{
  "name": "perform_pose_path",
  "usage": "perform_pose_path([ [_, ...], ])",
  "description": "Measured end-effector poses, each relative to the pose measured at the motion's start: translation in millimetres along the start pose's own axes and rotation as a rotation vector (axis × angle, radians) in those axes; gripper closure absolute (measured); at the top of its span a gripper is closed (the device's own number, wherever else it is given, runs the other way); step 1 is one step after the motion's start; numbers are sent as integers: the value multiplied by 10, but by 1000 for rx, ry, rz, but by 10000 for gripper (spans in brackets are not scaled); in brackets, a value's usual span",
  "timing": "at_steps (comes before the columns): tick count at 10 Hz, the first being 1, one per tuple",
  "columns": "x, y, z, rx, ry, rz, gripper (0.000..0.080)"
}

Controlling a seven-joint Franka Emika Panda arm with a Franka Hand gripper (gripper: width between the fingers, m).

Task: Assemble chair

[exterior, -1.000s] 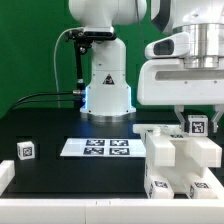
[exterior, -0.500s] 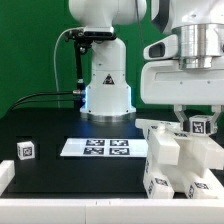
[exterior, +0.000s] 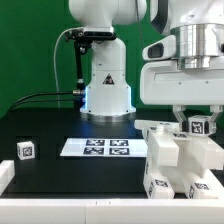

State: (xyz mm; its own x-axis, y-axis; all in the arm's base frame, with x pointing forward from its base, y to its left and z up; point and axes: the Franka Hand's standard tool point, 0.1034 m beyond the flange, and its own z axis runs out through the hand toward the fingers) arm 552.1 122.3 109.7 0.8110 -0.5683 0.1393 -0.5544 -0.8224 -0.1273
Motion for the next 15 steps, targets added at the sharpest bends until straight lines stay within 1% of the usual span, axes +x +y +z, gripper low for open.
perform_pose_path([
  [1,-5,2,5,-1,-2,-33,518],
  [2,-11,1,10,-3,-4,-35,311],
  [3,-14,0,15,-4,-5,-53,311],
  [4,-18,1,21,-5,-5,-74,186],
  [5,-19,4,27,-6,-6,-94,161],
  [7,-37,-14,21,-6,-8,-243,151],
  [9,-98,-45,-37,-7,-32,-374,151],
  [10,-93,-41,-50,-3,-28,-427,151],
  [12,-92,-29,-34,-4,-30,-524,151],
  [13,-91,-28,-34,-3,-30,-624,151],
  [15,-145,-75,-54,-46,-39,-990,151],
])
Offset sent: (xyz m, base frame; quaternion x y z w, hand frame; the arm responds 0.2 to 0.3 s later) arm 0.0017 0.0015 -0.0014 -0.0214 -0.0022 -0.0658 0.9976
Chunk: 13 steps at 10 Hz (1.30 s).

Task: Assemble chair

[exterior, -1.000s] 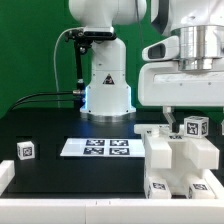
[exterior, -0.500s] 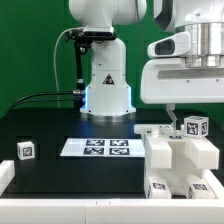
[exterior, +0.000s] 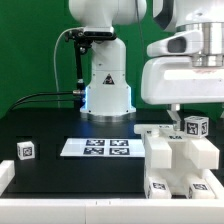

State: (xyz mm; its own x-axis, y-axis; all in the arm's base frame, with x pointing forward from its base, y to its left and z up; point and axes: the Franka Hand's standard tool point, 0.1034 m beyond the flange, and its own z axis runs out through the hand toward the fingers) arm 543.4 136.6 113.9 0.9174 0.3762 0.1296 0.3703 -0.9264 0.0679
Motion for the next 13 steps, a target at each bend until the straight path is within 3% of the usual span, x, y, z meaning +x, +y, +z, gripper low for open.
perform_pose_path([
  [1,-17,20,-5,-8,-18,-164,151],
  [2,-19,29,2,-7,-18,-133,151],
  [4,-22,28,6,-8,-19,-104,409],
  [5,-23,28,8,-6,-19,-67,409],
  [6,-24,31,9,-5,-18,32,519],
  [11,6,131,38,7,9,498,519],
  [13,37,86,35,22,9,789,518],
])
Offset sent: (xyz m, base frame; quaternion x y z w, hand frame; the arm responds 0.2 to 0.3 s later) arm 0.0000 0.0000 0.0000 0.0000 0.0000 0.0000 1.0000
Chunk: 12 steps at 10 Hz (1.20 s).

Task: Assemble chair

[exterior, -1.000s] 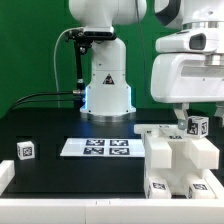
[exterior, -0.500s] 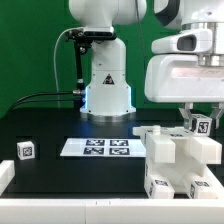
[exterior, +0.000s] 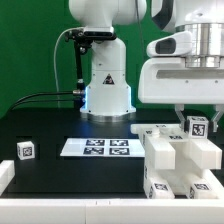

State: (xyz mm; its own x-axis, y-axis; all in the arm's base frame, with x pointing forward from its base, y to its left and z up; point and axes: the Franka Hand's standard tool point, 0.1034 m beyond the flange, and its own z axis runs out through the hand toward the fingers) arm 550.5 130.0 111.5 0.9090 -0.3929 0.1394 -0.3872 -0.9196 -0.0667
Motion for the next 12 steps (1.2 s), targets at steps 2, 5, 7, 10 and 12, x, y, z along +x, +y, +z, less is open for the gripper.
perform_pose_path([
  [2,2,-11,-3,15,-14,163,518],
  [5,-1,-11,1,16,-15,177,421],
  [7,-2,-12,1,16,-15,177,239],
  [10,1,-7,0,14,-15,119,155],
  [12,8,-17,-38,19,-15,-121,151],
])
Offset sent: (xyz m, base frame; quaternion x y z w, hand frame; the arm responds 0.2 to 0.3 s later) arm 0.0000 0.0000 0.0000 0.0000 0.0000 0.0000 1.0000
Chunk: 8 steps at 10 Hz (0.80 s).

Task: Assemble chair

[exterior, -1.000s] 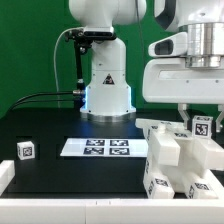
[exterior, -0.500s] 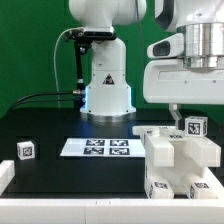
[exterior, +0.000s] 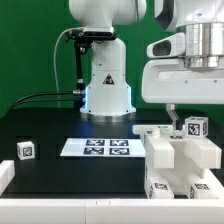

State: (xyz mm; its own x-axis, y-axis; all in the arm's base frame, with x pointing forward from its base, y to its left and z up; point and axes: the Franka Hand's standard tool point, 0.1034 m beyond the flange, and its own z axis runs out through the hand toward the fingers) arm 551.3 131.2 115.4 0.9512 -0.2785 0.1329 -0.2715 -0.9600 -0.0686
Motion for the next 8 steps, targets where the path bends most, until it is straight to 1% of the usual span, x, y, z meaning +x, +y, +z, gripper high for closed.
perform_pose_path([
  [2,-59,-16,4,-12,-20,-260,151],
  [5,-47,14,11,-16,-20,-452,151],
  [6,-51,51,23,-16,-23,-532,151],
  [7,-57,84,36,-18,-27,-522,151],
  [8,-59,76,35,-19,-26,-496,176],
])
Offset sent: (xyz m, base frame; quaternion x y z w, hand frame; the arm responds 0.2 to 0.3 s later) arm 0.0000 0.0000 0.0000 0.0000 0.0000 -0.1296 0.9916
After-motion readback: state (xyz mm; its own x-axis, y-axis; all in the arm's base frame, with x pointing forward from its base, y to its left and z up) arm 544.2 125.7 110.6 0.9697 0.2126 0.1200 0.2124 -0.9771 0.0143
